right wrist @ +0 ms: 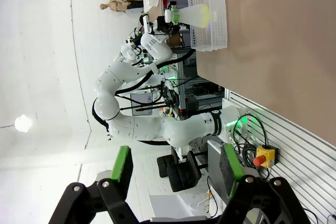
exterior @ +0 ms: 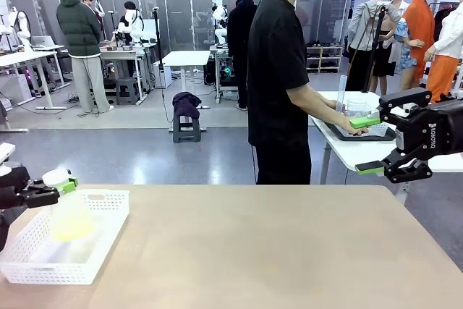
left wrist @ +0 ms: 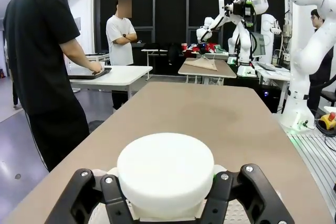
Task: Prepare the solutions needed for the experiment.
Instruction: When the human places the Big flask in the center of the table, pick up the Big flask and place it in the left Organizing basket.
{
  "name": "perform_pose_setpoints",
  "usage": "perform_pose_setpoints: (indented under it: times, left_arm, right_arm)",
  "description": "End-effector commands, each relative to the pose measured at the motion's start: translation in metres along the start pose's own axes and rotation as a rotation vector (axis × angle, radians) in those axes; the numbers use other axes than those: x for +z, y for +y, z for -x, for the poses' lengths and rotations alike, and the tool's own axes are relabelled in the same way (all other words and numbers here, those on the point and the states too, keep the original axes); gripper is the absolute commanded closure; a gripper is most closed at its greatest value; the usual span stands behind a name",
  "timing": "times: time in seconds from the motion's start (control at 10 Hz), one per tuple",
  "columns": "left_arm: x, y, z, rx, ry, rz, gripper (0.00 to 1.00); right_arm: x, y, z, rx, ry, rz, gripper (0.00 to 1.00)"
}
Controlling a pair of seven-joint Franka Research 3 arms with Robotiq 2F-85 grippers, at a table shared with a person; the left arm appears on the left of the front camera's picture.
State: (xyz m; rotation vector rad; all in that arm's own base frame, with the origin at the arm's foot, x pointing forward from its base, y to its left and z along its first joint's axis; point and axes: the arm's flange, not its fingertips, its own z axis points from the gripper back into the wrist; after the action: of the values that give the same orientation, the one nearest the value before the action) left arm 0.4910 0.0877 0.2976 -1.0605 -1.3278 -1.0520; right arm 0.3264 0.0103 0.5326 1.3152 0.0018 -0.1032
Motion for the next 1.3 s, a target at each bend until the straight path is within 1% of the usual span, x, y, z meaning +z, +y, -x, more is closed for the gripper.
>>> perform_pose_setpoints:
  times: [0.0,0.1,0.3,0.6,0.8,0.9,1.0,1.1,1.2]
  left_arm:
    - [-0.004,-0.001,0.008,-0.022,0.016,0.033,0.89]
    - [-0.004,-0.001,0.014,-0.037,0.048,0.036,0.89]
    - [-0.004,0.000,0.016,-0.027,0.034,0.045,0.89]
    - [-0.005,0.002,0.022,-0.014,0.073,0.054,0.89]
    - [-0.007,0.004,0.024,0.004,0.077,0.052,0.89]
    - [-0.009,0.003,0.023,0.013,0.066,0.066,0.59]
    - [-0.011,0.002,0.020,0.017,0.062,0.082,0.58]
    - [-0.012,0.001,0.019,0.025,0.061,0.091,0.39]
    - [-0.011,0.001,0.017,0.027,0.071,0.092,0.38]
  right_arm:
    - [0.000,0.001,-0.001,0.014,0.000,-0.016,0.15]
    - [0.000,0.001,-0.001,0.014,0.000,-0.016,0.15]
    - [0.000,0.001,-0.001,0.014,0.000,-0.016,0.15]
    - [0.000,0.001,-0.001,0.014,0.000,-0.016,0.15]
    - [0.000,0.001,-0.001,0.014,0.000,-0.016,0.15]
    - [0.000,0.001,-0.001,0.014,0.000,-0.016,0.15]
    - [0.000,0.001,-0.001,0.014,0.000,-0.016,0.15]
    - [0.000,0.001,-0.001,0.014,0.000,-0.016,0.15]
    - [0.000,0.001,-0.001,0.014,0.000,-0.016,0.15]
